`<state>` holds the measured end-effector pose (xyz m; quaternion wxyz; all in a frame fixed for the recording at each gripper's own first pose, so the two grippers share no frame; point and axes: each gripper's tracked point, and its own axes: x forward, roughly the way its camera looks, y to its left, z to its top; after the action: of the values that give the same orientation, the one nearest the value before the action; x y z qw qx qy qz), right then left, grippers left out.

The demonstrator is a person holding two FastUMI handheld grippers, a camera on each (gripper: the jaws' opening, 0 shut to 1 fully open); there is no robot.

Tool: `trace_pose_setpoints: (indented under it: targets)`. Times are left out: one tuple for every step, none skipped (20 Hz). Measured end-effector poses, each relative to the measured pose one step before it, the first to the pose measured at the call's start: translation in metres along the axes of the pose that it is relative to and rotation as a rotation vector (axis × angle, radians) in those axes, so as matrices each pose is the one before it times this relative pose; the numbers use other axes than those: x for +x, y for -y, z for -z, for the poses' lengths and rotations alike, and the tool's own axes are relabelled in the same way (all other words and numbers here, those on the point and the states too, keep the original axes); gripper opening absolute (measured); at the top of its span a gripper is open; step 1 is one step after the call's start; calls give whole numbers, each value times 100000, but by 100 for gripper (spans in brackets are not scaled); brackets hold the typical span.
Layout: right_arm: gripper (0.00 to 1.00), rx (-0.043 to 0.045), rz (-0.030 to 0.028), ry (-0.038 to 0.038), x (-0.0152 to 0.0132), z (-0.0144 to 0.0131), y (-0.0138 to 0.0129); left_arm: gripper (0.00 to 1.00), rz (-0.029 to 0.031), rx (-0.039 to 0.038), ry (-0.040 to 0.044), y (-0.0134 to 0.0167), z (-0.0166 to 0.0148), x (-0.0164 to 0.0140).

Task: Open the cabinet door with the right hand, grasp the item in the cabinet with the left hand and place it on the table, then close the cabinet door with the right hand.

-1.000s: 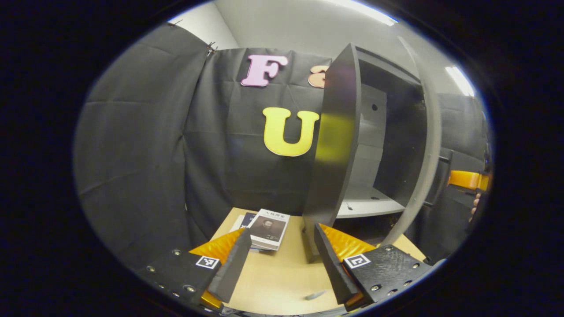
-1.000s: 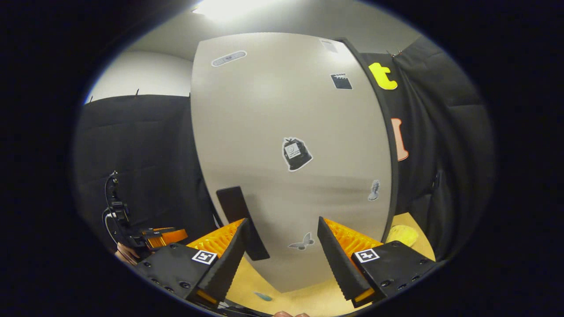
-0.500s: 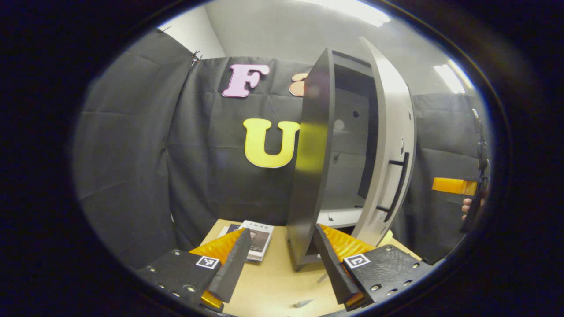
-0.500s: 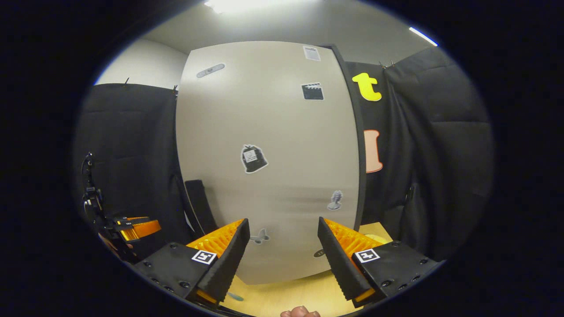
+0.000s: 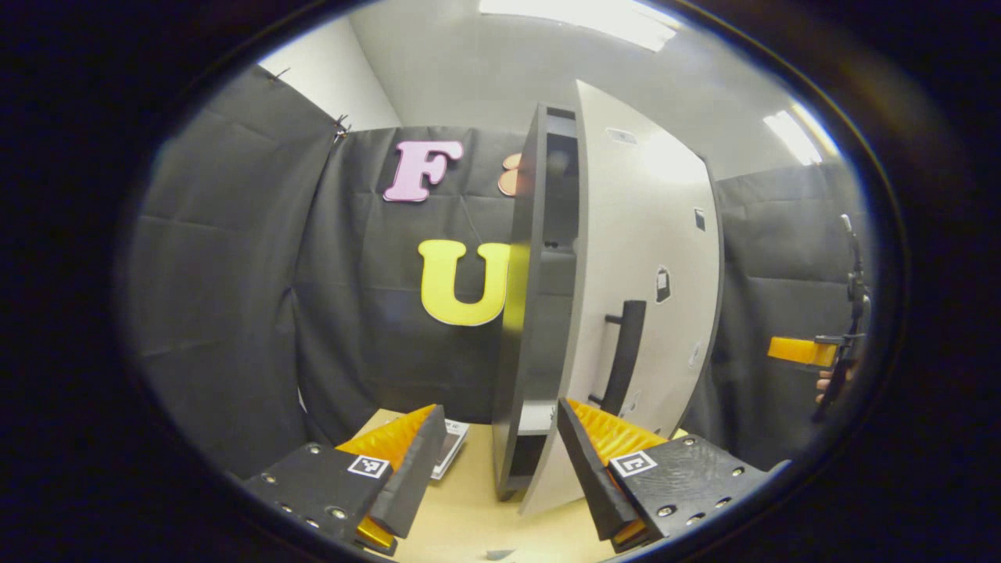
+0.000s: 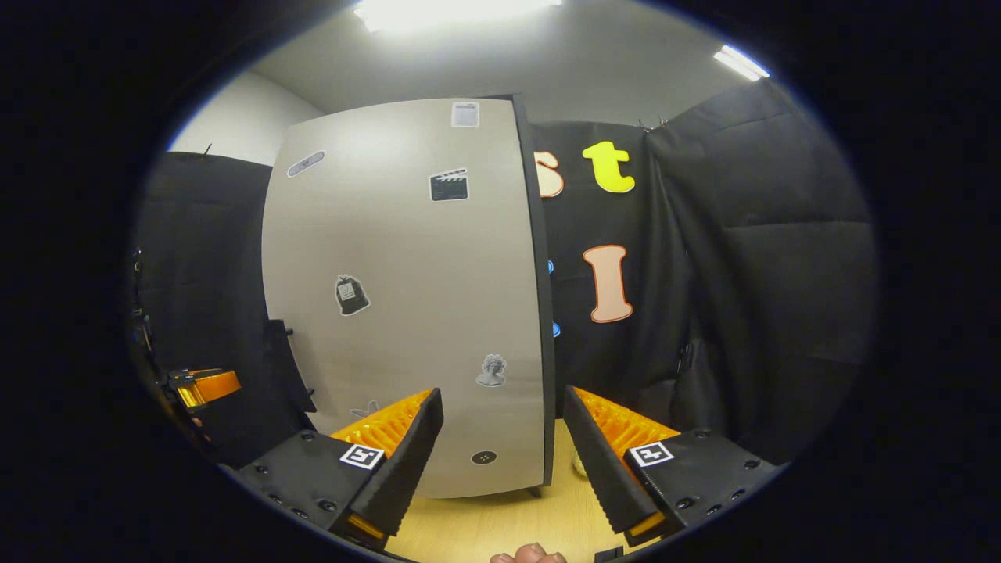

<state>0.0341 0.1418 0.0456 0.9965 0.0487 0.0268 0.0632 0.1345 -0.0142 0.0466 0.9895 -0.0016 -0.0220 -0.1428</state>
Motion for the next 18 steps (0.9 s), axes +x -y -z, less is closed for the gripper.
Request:
trace_pose_setpoints:
  targets:
    - [98,747,-483,402,-331,-19,696,87,-283,-52,1543,705,-345,-133]
    - [98,-1230,852,60,-358,171,1157,87,193,-76,1050,728,-118,-88]
    - [98,-2317,3369,-470,-358,304,1702,87,-345,409,344,565,-169,-49]
    - [98,-1506,2895,-363,-550,264,1634,87,-1375,1074,438,425,-98,-223]
    - [98,-391,343,-41,-474,145,1118,87,-1607,1378,787,325,-151,-338]
    - [92,323,-548,-374,-470,242,860,86,-1328,951,802,496,-192,-362]
    - [92,552,-409,-449,-286,180,916,87,-776,72,212,621,19,-306]
    - [92,278,-666,-637,-132,180,847,87,-313,-912,-615,668,311,-267]
    - [98,-62,-627,-1136,-272,296,820,87,-815,-729,-349,407,81,-361]
    - [98,-195,-809,-696,-238,298,788,87,-1092,-198,588,296,-322,-245]
    - [92,-244,-562,-270,-228,153,757,87,-1696,118,882,253,-208,-439]
    - [92,-73,-868,-537,-281,257,658,87,-1949,147,414,157,-51,-709]
    - [92,84,-1350,-819,-153,276,411,87,-1472,157,416,101,165,-515]
    - [98,102,-1398,-782,-233,341,404,87,-1172,240,37,171,302,-456]
    - [98,220,-918,-695,-214,328,412,86,-879,36,-262,81,255,-441]
    - [98,514,-604,-1151,-277,354,361,86,-755,56,-621,274,220,-497]
    - [98,1031,-824,-1170,-298,344,89,87,-644,156,-272,175,59,-626]
    - [98,1235,-1100,-328,-444,137,-138,86,-340,470,-143,210,-51,-534]
